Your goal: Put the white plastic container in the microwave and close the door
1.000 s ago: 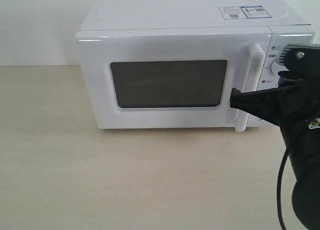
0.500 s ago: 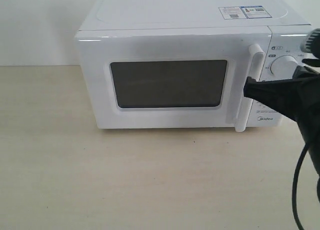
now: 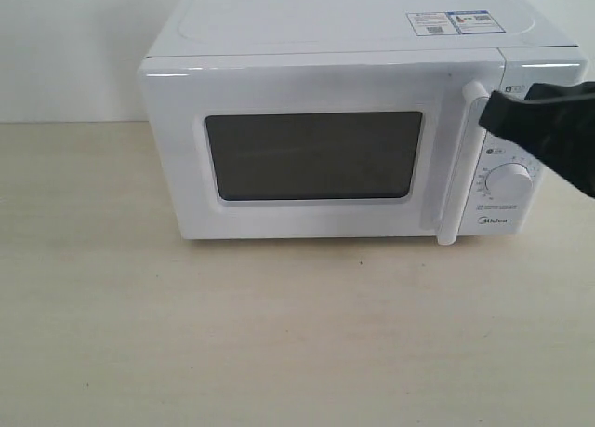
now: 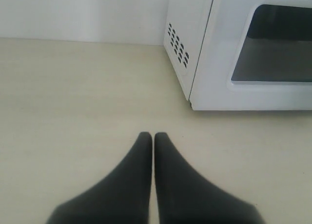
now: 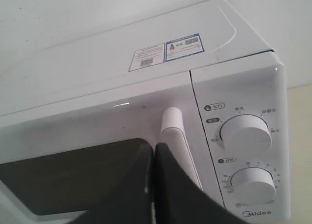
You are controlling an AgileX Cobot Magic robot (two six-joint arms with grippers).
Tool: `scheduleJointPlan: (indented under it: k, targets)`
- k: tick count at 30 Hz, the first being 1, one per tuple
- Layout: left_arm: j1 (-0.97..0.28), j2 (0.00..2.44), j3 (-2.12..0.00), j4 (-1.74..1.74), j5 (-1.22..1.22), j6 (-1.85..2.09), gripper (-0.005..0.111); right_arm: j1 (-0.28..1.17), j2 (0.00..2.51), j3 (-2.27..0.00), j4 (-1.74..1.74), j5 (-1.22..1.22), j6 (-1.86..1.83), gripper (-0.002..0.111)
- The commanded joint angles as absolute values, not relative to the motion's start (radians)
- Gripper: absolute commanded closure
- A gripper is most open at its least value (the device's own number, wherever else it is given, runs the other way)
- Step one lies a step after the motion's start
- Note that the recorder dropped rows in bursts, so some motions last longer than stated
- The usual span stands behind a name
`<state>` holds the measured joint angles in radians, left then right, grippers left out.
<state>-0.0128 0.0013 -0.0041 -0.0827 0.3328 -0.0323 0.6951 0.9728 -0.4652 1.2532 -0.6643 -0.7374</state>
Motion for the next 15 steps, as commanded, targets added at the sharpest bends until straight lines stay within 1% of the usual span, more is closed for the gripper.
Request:
scheduleJointPlan:
  k: [1,7,9,15]
  targets:
    - [-0.01,0.0,0.0,-0.081,0.326,-0.026,0.103,0.563,0.876,-0.458,1.222,-0.439,-0.799,0.108]
    - [-0.01,0.0,0.0,-0.081,0.329,-0.026,0.103,0.36,0.746,-0.458,1.218,-0.203,-0.841,0.108]
    - [-0.01,0.0,0.0,-0.081,0.329,-0.026,0.103,0.315,0.695,-0.458,1.218,-0.138,-0.871,0.108]
    - [-0.01,0.0,0.0,-0.081,0.329,-0.026,0.103,0.209,0.478,-0.391,1.215,-0.09,-0.916,0.108]
